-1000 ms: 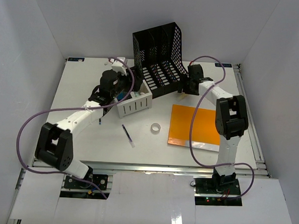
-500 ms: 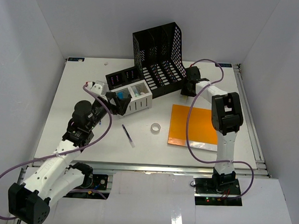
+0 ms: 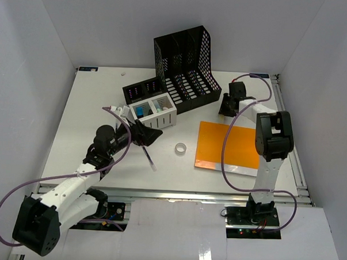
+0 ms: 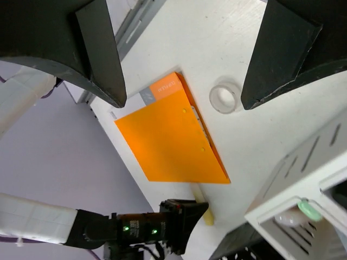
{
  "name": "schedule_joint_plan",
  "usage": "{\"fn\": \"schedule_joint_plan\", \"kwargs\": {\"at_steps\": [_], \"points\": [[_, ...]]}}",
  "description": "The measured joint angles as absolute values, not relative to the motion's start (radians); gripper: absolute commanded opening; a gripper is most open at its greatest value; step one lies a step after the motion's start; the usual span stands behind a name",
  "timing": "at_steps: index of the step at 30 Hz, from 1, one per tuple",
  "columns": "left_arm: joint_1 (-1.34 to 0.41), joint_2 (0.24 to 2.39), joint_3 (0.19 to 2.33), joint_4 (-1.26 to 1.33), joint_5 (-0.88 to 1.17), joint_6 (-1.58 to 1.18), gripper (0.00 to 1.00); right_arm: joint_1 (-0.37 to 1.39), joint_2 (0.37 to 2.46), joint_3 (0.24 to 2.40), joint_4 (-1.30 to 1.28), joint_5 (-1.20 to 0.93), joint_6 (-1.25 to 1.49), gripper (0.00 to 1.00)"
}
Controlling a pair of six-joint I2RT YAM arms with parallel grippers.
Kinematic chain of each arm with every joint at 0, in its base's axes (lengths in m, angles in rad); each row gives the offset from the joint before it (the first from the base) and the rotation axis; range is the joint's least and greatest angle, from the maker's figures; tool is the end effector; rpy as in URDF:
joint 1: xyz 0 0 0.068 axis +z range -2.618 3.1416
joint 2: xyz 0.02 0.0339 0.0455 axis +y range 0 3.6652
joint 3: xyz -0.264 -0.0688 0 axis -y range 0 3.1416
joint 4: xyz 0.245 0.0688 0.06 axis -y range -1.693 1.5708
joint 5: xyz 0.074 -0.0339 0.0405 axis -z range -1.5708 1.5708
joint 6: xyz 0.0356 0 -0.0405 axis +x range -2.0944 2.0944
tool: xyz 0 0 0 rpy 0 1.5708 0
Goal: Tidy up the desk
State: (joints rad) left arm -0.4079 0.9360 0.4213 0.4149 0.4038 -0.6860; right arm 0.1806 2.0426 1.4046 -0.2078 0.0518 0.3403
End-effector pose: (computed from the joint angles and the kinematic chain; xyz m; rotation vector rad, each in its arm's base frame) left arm 0.1895 -0.0971 0.2471 0.0793 1.7974 -1.1418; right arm 0.4383 0.0781 0.1689 0.2170 2.4130 0.1760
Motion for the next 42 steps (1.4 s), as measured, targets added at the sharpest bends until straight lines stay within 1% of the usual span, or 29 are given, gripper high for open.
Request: {"fn": "schedule_joint_plan", "kwargs": {"at_steps": [4, 9, 13, 15, 19, 22, 30, 34, 38, 42], "points": [[-0.430, 1.052, 0.436, 0.492, 0.426, -0.785, 0.97, 0.120, 1.955, 1.341, -0.204, -0.079, 0.272, 0.08], [-0.512, 1.261, 0.547, 0.576, 0.427, -0.854, 0.88, 0.127, 1.710, 1.187, -0.164, -0.379, 0.089, 0.08], [-0.559, 1.401, 0.647, 0.629, 0.425, -0.890, 0.87, 0.219, 1.503, 1.061, -0.153, -0.610, -0.074, 0.08], [-0.580, 1.459, 0.701, 0.644, 0.418, -0.897, 0.85, 0.290, 1.445, 1.019, -0.151, -0.676, -0.135, 0.08], [-0.612, 1.563, 0.808, 0.660, 0.403, -0.902, 0.74, 0.382, 1.374, 0.960, -0.157, -0.776, -0.213, 0.08], [-0.629, 1.609, 0.854, 0.662, 0.394, -0.903, 0.67, 0.387, 1.360, 0.952, -0.156, -0.806, -0.237, 0.08], [-0.658, 1.625, 0.861, 0.649, 0.377, -0.900, 0.68, 0.386, 1.349, 0.951, -0.152, -0.814, -0.247, 0.08], [-0.663, 1.623, 0.861, 0.634, 0.370, -0.892, 0.67, 0.386, 1.349, 0.951, -0.144, -0.779, -0.243, 0.08], [-0.666, 1.620, 0.861, 0.614, 0.344, -0.880, 0.54, 0.386, 1.349, 0.950, -0.130, -0.750, -0.233, 0.08], [-0.675, 1.618, 0.861, 0.589, 0.313, -0.873, 0.43, 0.386, 1.349, 0.950, -0.120, -0.734, -0.220, 0.15]]}}
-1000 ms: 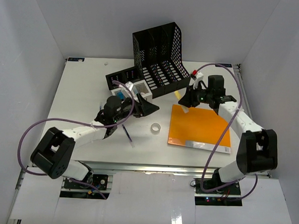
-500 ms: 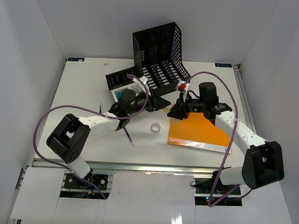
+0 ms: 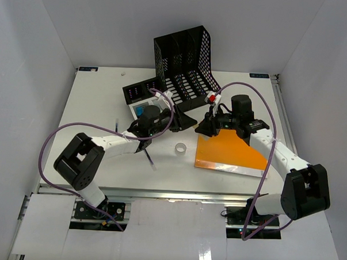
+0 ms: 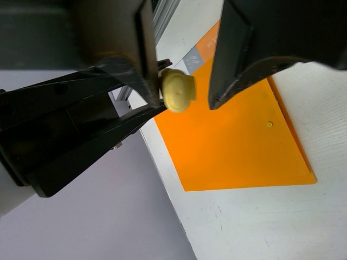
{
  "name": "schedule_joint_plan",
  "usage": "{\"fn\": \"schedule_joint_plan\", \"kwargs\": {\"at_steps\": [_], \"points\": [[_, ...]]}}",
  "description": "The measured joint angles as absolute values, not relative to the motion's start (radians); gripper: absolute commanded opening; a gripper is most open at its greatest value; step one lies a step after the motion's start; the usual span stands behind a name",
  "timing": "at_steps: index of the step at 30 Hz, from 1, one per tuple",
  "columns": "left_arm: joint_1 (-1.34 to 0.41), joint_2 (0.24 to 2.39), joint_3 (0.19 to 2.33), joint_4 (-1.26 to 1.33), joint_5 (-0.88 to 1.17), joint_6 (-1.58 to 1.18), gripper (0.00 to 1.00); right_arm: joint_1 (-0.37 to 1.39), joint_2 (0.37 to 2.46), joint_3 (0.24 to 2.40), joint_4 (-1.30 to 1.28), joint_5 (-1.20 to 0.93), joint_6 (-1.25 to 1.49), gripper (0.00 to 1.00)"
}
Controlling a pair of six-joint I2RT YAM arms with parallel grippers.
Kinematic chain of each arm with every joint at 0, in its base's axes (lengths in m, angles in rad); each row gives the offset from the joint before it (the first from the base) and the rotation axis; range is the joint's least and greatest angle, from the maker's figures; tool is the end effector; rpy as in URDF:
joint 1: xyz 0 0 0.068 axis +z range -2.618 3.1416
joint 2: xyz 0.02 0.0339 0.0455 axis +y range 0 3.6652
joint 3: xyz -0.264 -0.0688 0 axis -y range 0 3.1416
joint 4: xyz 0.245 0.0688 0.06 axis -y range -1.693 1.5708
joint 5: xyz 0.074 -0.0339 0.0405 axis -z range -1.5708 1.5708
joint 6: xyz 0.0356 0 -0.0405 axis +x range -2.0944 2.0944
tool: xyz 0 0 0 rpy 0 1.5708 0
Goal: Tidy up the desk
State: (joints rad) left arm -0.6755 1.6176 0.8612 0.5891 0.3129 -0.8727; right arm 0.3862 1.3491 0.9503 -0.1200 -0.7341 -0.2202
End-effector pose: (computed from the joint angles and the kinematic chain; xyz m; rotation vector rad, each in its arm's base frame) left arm 0.2726 -0.2325 0.2347 0.0662 1.9489 -1.3602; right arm 0.2673 0.1344 0.2814 -1.0251 1.7788 0.8642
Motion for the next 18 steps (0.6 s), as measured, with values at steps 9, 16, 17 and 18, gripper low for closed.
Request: {"fn": "schedule_joint_plan", "kwargs": {"at_steps": [9, 16, 17, 18], "points": [[-0.686, 1.618, 0.865, 0.583, 0.298, -0.887, 0.14, 0.387, 1.349, 0.933, -0.107, -0.720, -0.229, 0.73], [-0.682, 1.575, 0.881, 0.432, 0.205, -0.782, 0.11, 0.366, 1.343, 0.928, -0.110, -0.721, -0.280, 0.77], [-0.678, 1.558, 0.890, 0.389, 0.180, -0.754, 0.11, 0.351, 1.334, 0.921, -0.111, -0.729, -0.290, 0.77], [-0.670, 1.541, 0.902, 0.347, 0.158, -0.725, 0.11, 0.335, 1.324, 0.914, -0.115, -0.737, -0.298, 0.77]]}}
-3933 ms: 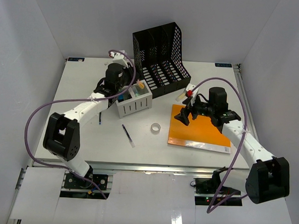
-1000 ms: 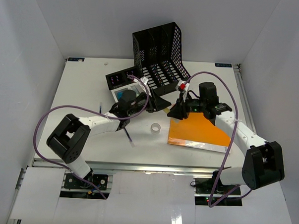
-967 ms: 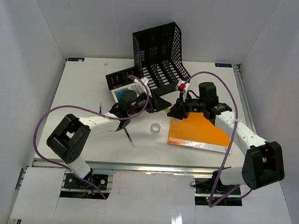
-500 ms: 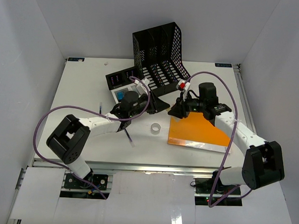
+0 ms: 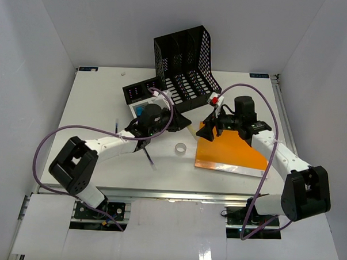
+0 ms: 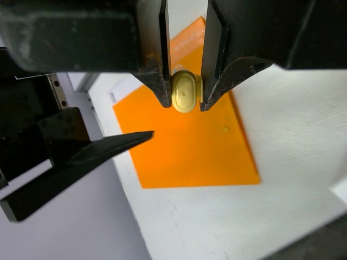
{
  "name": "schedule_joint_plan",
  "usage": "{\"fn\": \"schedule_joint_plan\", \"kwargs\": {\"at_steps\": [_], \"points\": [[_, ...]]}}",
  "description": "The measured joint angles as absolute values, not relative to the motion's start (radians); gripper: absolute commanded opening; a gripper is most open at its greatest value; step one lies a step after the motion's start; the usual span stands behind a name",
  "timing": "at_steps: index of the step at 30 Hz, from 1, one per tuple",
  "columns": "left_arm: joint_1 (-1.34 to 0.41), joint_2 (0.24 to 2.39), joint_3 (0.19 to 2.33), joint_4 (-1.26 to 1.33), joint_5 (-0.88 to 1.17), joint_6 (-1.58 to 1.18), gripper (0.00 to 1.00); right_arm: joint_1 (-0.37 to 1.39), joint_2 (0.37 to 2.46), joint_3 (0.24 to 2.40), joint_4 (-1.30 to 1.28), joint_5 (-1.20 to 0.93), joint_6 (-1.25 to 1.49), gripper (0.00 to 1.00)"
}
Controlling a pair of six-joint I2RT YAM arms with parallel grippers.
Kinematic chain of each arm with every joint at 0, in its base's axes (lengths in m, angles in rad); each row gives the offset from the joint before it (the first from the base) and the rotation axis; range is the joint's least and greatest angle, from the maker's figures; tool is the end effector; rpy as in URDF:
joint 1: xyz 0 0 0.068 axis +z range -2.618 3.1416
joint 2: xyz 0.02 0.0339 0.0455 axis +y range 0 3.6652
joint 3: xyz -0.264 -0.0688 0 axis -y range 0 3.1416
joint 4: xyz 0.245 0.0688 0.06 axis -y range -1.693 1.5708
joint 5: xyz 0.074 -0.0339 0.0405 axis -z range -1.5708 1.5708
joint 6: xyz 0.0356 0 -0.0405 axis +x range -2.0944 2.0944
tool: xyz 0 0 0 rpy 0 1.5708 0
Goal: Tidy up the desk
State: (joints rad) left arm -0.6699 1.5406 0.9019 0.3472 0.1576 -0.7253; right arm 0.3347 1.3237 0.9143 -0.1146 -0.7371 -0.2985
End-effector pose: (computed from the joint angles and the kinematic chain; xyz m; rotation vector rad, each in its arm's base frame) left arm 0.2701 -0.2211 0.2481 0.0623 2.0114 -1.0817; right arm 0.2670 0.1182 0.2768 -1.0401 1.7515 0.7885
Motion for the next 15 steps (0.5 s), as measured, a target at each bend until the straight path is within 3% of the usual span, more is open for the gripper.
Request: {"fn": "schedule_joint_plan", "kwargs": {"at_steps": [15], "points": [[-0.436, 1.508, 1.251, 0.015, -0.031, -0.442, 0.11, 0.273, 1.280, 0.898, -0.130, -0.789, -0.355, 0.77]]}}
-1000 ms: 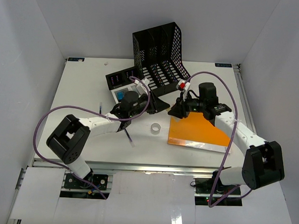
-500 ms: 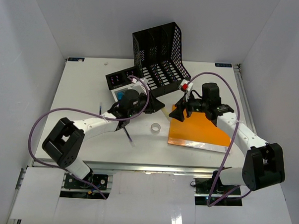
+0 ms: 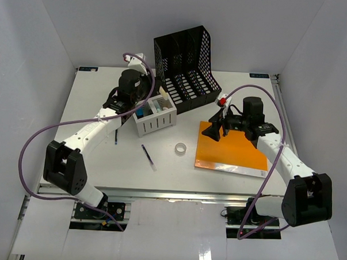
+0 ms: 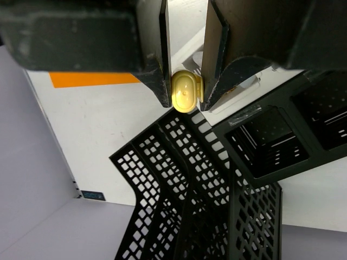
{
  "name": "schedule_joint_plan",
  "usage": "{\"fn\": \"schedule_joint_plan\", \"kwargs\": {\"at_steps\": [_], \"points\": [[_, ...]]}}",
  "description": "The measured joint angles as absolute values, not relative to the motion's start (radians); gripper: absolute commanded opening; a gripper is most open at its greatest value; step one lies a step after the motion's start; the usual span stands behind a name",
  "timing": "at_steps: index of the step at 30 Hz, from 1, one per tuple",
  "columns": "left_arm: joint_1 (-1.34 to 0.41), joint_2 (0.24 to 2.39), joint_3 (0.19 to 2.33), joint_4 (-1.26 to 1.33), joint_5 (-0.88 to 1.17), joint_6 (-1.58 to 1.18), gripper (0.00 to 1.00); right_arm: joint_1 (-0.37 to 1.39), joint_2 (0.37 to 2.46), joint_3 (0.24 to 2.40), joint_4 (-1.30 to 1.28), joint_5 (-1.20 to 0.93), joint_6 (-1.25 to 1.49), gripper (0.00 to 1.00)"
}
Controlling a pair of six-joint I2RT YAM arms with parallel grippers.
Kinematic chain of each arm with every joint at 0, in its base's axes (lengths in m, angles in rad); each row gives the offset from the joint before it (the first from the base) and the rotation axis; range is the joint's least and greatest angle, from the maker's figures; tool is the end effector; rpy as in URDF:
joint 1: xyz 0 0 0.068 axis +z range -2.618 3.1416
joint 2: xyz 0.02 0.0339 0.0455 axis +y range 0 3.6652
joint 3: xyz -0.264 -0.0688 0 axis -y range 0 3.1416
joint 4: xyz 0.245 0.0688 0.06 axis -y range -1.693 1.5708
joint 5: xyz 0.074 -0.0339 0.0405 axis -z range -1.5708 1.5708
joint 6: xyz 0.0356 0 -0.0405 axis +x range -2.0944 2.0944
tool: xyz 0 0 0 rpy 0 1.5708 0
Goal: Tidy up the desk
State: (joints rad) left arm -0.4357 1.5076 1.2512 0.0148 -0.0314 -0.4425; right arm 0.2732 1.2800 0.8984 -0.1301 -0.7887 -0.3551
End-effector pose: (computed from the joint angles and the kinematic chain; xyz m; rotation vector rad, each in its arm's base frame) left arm 0.3286 -0.1517 0.3467 -0.0291 1.8524 -0.5907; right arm 0.2632 0.1000 0.2823 -1.0512 1.7028 0.7619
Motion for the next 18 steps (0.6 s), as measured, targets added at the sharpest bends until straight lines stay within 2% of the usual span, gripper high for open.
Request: {"fn": "schedule_joint_plan", "kwargs": {"at_steps": [10, 14, 16, 18], "points": [[-0.435, 1.665, 1.304, -0.008, -0.066, -0.374, 0.11, 0.246, 1.280, 0.886, -0.133, -0.789, -0.360, 0.77], [-0.435, 1.701, 1.316, -0.012, -0.072, -0.354, 0.14, 0.240, 1.280, 0.886, -0.133, -0.789, -0.360, 0.77], [-0.435, 1.709, 1.316, -0.009, -0.072, -0.348, 0.22, 0.237, 1.280, 0.886, -0.133, -0.789, -0.361, 0.77], [-0.435, 1.712, 1.313, 0.001, -0.071, -0.343, 0.38, 0.236, 1.280, 0.886, -0.133, -0.789, -0.364, 0.78]]}}
